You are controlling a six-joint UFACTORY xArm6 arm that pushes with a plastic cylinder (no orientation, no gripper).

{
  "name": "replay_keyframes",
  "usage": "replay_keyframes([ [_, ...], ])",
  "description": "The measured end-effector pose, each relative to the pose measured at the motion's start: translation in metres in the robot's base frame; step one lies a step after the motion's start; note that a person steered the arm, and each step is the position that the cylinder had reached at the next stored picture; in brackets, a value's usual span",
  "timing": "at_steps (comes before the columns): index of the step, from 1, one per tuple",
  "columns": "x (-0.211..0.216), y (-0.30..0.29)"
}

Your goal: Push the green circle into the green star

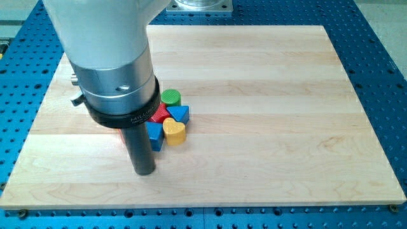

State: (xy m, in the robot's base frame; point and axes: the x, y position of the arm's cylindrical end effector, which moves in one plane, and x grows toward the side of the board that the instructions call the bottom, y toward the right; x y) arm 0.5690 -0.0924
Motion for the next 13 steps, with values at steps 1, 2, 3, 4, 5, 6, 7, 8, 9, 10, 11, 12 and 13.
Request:
replay_keyframes([
  [1, 0.0, -0.001],
  [2, 0.002, -0.003],
  [3, 0.005, -0.003],
  [4, 0.005, -0.02],
  [5, -0.003, -0.057],
  [6, -0.019, -0.054],
  [7, -0.037, -0.06],
  [8, -0.048, -0.039],
  [9, -0.057, -0.01],
  [10, -0.072, -0.016],
  [11, -0.086, -0.024],
  [12, -0.106, 0.027],
  [13, -0.111, 0.053],
])
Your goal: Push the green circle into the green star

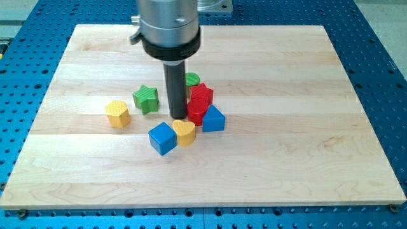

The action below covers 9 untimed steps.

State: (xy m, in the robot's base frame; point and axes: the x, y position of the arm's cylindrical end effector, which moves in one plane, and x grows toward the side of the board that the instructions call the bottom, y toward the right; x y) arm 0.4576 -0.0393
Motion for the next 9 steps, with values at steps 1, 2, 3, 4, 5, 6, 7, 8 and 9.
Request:
replay_keyframes([
  [1, 0.032, -0.03],
  [2, 0.056, -0.005],
  [3, 0.027, 0.028],
  [4, -0.01, 0.029],
  [5, -0.027, 0.046],
  [6, -0.014, 0.081],
  [7, 0.004, 0.044],
  [8, 0.004, 0.076],
  [9, -0.022, 0.129],
])
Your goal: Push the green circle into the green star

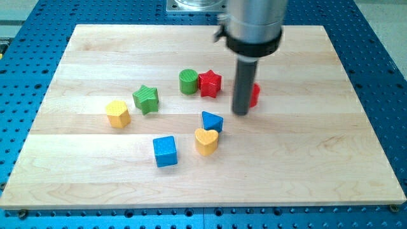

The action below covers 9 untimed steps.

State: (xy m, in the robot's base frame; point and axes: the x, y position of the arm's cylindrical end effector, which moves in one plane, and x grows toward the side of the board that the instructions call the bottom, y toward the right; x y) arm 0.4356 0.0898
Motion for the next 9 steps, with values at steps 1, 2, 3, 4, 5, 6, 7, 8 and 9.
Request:
replay_keyframes([
  [1, -0.045, 0.018],
  [2, -0.103, -0.004],
  [3, -0.112, -0.091],
  [4, -0.086, -0.093],
  [5, -0.052, -0.121],
  [6, -0.021, -0.112],
  [7, -0.003, -0.094],
  [8, 0.019, -0.101],
  [9, 0.012, -0.143],
])
